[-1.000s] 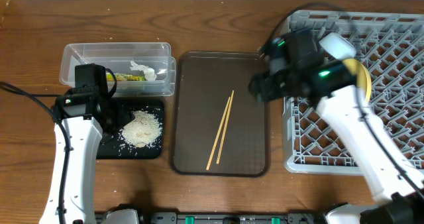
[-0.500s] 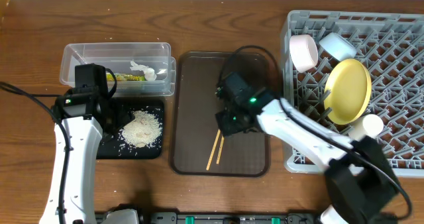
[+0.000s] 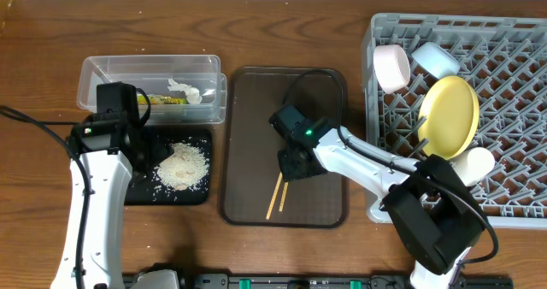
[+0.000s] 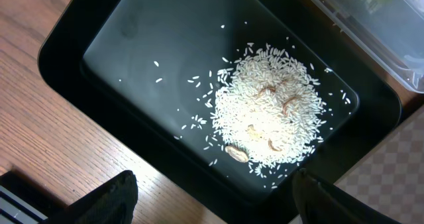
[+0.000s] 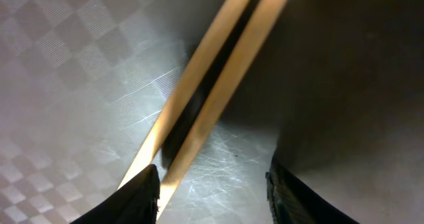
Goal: Sort waste into correct bins and load items into the dishwasher rack
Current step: 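Move the right gripper to the chopsticks and grasp one chopstick, then carry the chopstick to the rack and drop it in the front slot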
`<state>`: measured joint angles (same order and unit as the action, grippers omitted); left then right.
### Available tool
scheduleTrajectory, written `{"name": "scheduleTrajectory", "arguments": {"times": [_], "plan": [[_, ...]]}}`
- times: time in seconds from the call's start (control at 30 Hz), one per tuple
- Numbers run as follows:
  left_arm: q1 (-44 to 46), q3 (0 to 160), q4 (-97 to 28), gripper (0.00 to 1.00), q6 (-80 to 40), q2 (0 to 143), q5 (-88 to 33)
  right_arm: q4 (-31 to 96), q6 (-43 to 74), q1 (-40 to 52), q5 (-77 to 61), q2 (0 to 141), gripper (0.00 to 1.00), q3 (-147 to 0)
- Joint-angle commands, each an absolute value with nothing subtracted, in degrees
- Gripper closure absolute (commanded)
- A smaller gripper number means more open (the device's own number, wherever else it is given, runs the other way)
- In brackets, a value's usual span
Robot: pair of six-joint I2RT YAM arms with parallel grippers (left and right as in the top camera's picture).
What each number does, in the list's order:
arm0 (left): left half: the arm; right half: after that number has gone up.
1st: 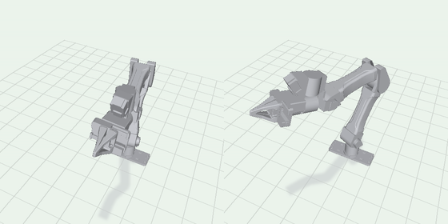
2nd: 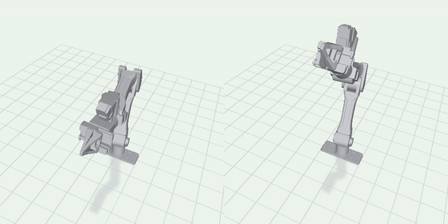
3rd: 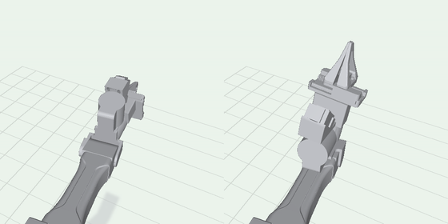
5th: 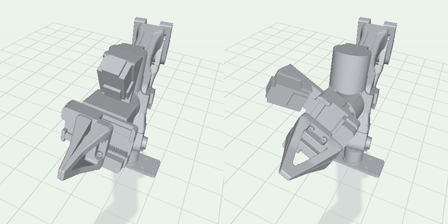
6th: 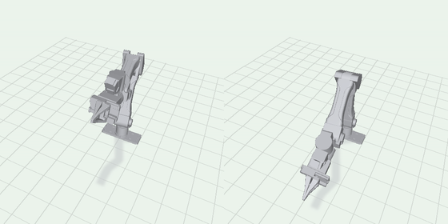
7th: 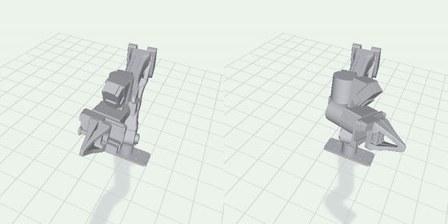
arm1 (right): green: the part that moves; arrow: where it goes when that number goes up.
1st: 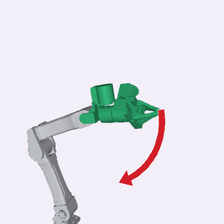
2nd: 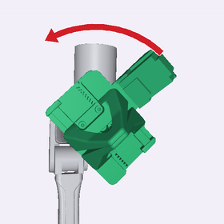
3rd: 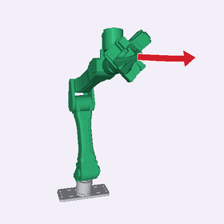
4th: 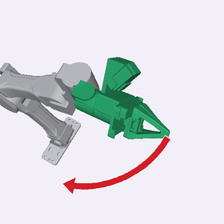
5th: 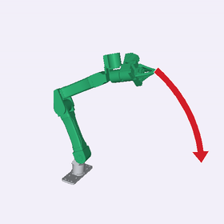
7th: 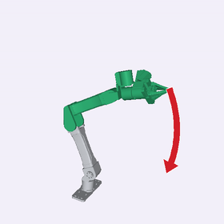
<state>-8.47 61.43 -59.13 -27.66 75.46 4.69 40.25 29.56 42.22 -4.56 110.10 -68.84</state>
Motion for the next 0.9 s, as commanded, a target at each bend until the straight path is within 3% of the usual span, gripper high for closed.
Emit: {"name": "scheduleTrajectory", "arguments": {"times": [0.0, 0.43, 0.6, 0.87], "plan": [[-8.71, 61.73, -59.35, 0.22, -28.21, 74.96, 4.95, 41.65, 33.47, 42.83, -0.80, 112.66, 0.50, -68.45], [-8.71, 61.73, -59.35, 0.22, -28.18, 74.96, 4.95, 44.62, 34.70, 41.52, 4.05, 112.27, 0.88, -68.53], [-8.71, 61.73, -59.33, 0.22, -28.18, 74.96, 4.95, 44.60, 34.68, 41.52, 4.05, 110.98, 0.96, -68.60], [-8.71, 61.73, -59.35, 0.22, -28.18, 74.96, 4.95, 45.36, 31.94, 39.92, 4.08, 104.81, 0.99, -69.17]]}}
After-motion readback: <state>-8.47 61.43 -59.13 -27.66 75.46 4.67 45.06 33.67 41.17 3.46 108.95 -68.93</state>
